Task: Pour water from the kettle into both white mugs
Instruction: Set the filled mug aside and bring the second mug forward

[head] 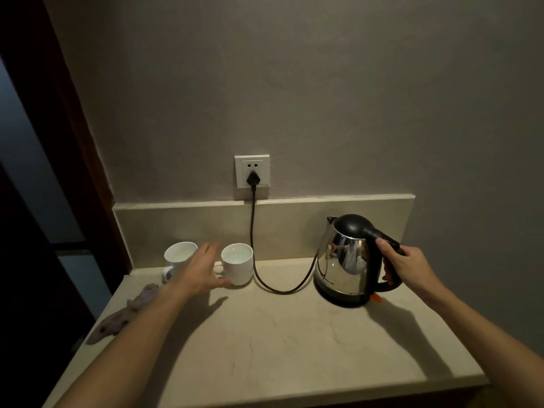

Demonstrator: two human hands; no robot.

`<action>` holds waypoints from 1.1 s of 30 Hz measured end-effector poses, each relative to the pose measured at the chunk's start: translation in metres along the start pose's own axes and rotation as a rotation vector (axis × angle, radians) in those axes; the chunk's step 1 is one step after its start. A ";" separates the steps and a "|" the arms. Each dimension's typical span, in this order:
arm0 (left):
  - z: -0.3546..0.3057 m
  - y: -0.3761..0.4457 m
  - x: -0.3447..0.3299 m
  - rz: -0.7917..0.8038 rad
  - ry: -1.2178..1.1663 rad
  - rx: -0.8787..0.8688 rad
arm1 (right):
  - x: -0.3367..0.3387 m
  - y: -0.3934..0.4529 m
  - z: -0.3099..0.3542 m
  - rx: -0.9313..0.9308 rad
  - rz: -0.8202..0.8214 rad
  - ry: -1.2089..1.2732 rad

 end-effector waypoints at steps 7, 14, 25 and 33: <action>0.047 -0.012 0.027 -0.171 0.140 0.217 | -0.002 0.000 0.000 -0.010 -0.004 0.008; 0.061 -0.002 0.008 -0.110 0.044 0.356 | -0.001 0.000 0.002 -0.011 -0.056 0.037; 0.079 0.018 -0.003 -0.059 -0.014 0.448 | -0.001 0.002 0.000 -0.023 -0.027 0.042; 0.075 0.012 0.005 -0.094 0.008 0.472 | 0.000 0.001 -0.003 -0.017 -0.003 0.026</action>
Point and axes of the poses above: each hand's wrist, its own y-axis towards the middle knuckle, its own x-axis out of the back of the hand, z = x × y, the point moved 4 cm from there along y, towards the middle knuckle, and after that the axes turned 8 degrees about y, right-handed, at the moved point
